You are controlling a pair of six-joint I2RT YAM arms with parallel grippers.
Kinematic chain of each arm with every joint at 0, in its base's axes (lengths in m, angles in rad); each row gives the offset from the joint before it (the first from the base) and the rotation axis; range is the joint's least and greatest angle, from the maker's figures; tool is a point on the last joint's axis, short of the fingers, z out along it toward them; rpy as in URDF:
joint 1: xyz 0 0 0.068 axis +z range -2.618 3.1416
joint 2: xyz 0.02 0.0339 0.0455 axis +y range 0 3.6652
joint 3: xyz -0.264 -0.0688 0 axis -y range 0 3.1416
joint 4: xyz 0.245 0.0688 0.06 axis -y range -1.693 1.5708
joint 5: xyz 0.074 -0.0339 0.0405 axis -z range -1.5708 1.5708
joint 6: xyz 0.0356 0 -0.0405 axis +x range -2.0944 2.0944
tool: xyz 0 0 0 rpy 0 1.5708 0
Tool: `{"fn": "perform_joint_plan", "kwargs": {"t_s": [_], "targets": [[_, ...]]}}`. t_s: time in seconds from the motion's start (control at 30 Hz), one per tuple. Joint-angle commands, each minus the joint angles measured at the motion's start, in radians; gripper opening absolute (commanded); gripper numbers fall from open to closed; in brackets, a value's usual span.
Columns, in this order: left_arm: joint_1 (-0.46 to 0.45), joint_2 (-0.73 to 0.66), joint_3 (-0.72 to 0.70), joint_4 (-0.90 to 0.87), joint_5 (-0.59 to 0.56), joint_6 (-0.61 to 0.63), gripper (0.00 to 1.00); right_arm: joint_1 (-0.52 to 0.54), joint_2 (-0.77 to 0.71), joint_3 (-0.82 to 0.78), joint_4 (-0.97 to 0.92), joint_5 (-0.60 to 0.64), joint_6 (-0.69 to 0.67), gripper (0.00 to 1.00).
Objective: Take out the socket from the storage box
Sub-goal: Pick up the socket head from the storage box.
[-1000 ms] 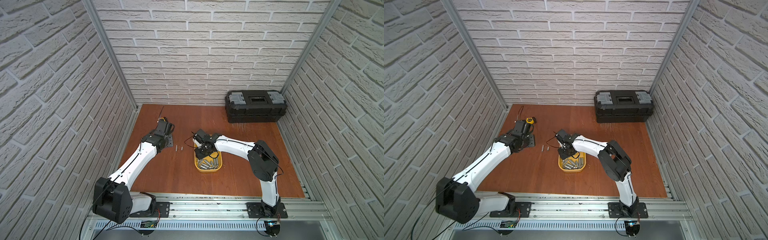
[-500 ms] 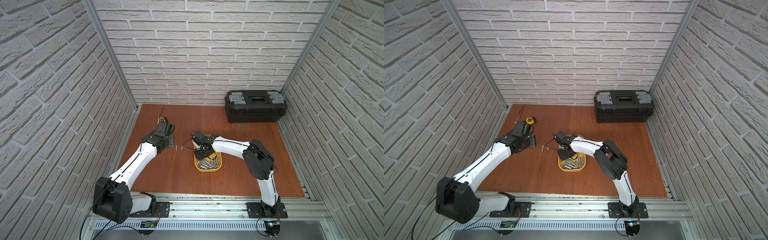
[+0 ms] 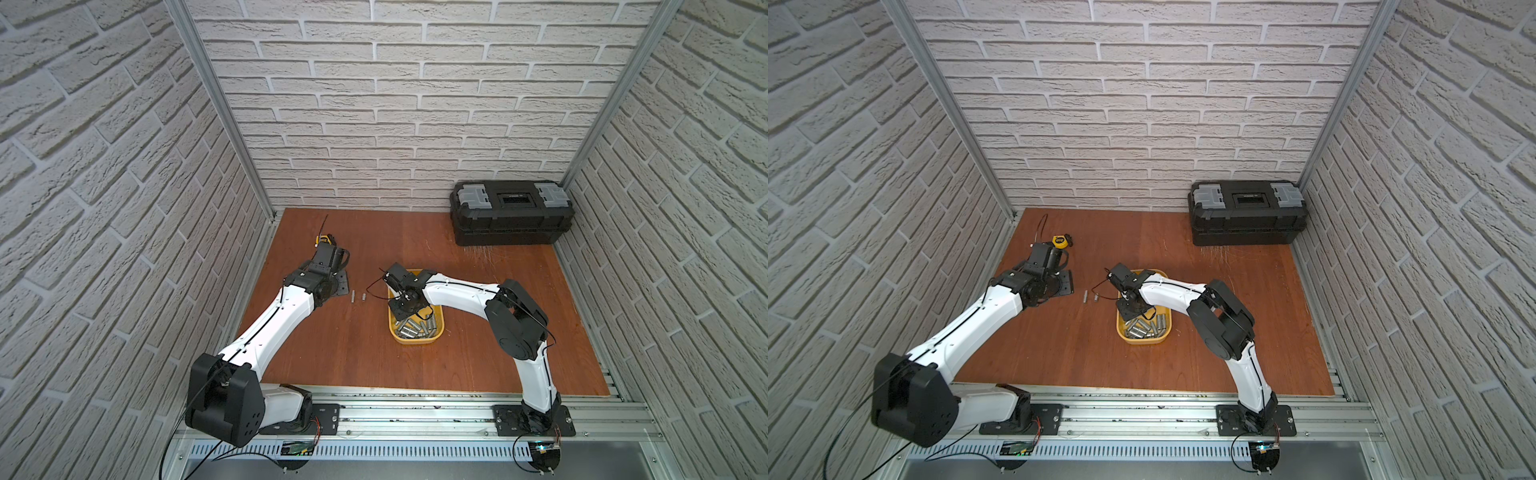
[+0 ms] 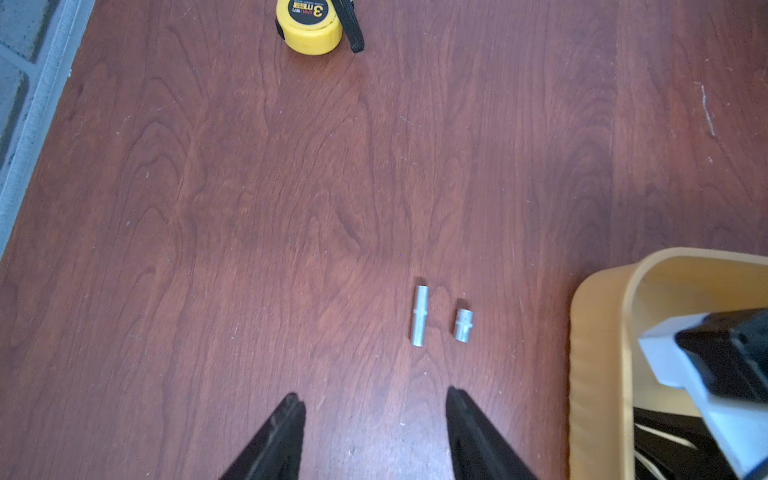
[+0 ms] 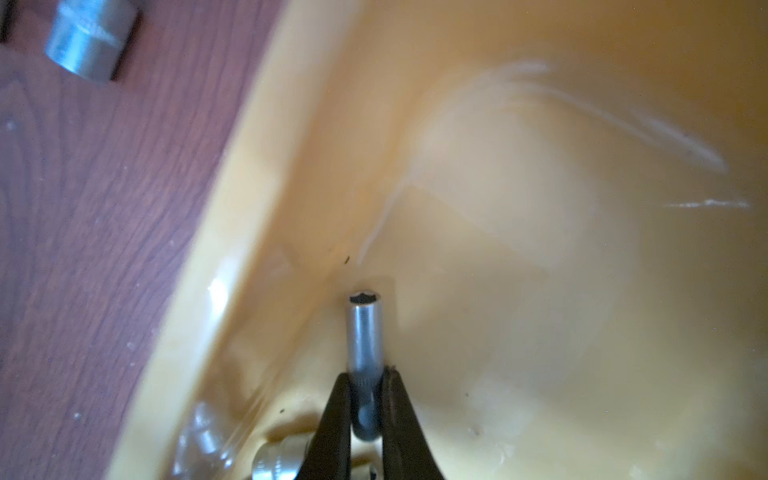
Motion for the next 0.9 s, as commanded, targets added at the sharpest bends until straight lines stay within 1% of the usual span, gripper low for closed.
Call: {"fn": "perform_joint_plan", "kwargs": {"t_s": [0.0, 0.17, 0.4, 0.57, 0.67, 0.87], "targets": [[-0.003, 0.001, -0.019, 0.03, 0.009, -0.008, 0.59, 0.0, 0.018, -0.028, -0.009, 0.01, 0.0, 0.09], [-0.011, 0.002, -0.019, 0.033, 0.014, -0.01, 0.58, -0.021, -0.037, -0.045, 0.0, -0.015, 0.001, 0.07], [-0.024, 0.011, -0.005, 0.038, 0.016, -0.007, 0.59, -0.071, -0.216, -0.04, -0.009, -0.017, -0.019, 0.07], [-0.036, 0.026, 0.001, 0.043, 0.02, -0.004, 0.59, -0.128, -0.336, -0.046, -0.037, 0.017, -0.037, 0.07], [-0.043, 0.033, 0.005, 0.049, 0.024, -0.003, 0.59, -0.183, -0.406, -0.089, -0.047, 0.05, -0.04, 0.07], [-0.061, 0.059, 0.015, 0.061, 0.032, -0.004, 0.59, -0.34, -0.512, -0.265, -0.026, 0.067, -0.021, 0.06]]}}
